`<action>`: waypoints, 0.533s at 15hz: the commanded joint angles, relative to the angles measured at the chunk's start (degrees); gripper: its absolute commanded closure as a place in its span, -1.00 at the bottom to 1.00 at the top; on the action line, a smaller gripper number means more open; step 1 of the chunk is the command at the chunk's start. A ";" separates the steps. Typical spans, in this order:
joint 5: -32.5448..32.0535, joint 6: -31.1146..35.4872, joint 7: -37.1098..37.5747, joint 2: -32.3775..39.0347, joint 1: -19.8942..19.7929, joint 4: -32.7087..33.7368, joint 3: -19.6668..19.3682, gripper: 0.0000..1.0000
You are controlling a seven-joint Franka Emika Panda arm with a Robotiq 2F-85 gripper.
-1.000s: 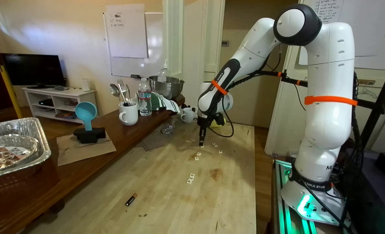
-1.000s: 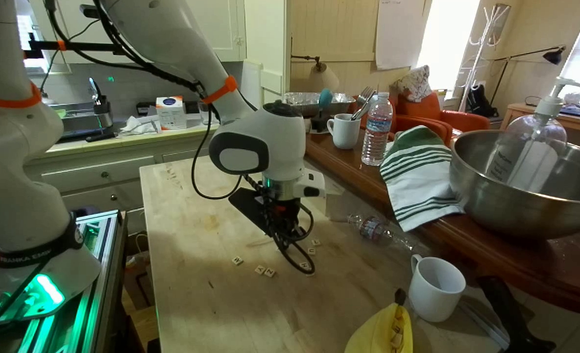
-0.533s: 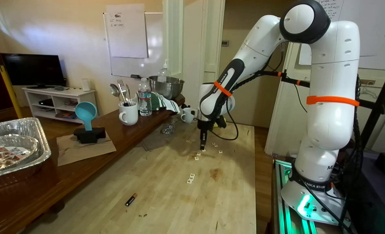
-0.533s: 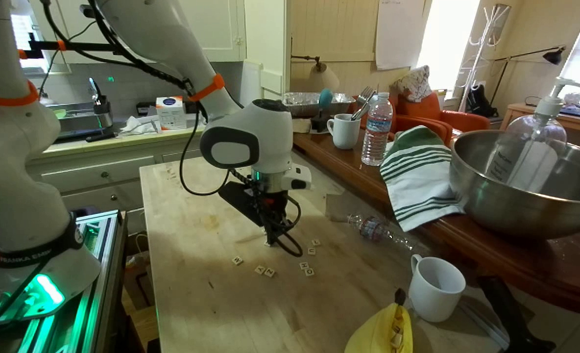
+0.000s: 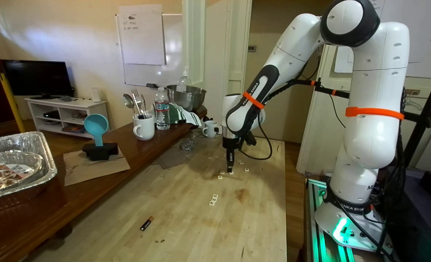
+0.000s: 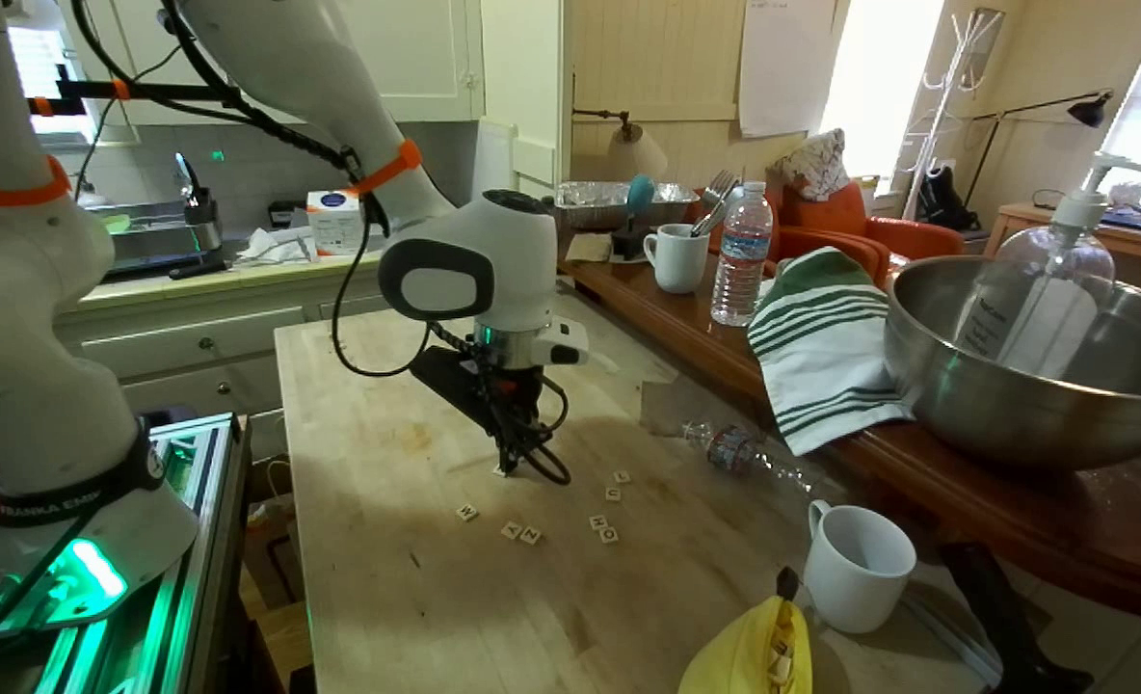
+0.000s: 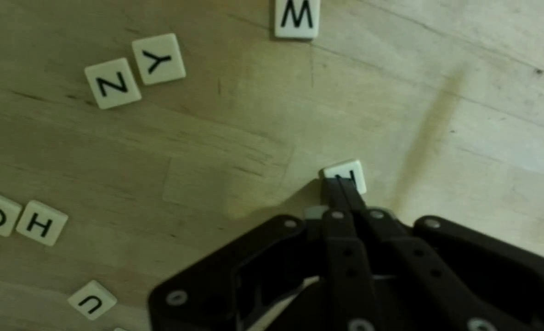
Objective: Move three letter blocks to the far left, then move three more to the left.
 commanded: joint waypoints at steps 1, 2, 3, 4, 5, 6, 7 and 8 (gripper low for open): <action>-0.14 -0.58 2.87 -0.58 1.96 -2.48 -0.41 1.00; 0.17 -0.40 3.50 -0.54 2.25 -2.53 -0.29 1.00; 0.19 -0.26 4.28 -0.53 2.50 -2.54 -0.27 1.00; 0.42 -0.16 4.97 -0.49 2.75 -2.56 -0.18 1.00; 0.52 0.10 5.69 -0.45 3.01 -2.58 -0.09 1.00; 0.67 0.41 6.32 -0.36 3.20 -2.54 -0.01 1.00; 0.88 0.49 7.10 -0.12 3.39 -2.28 0.07 1.00; 1.07 0.87 7.76 0.03 3.55 -2.16 0.15 1.00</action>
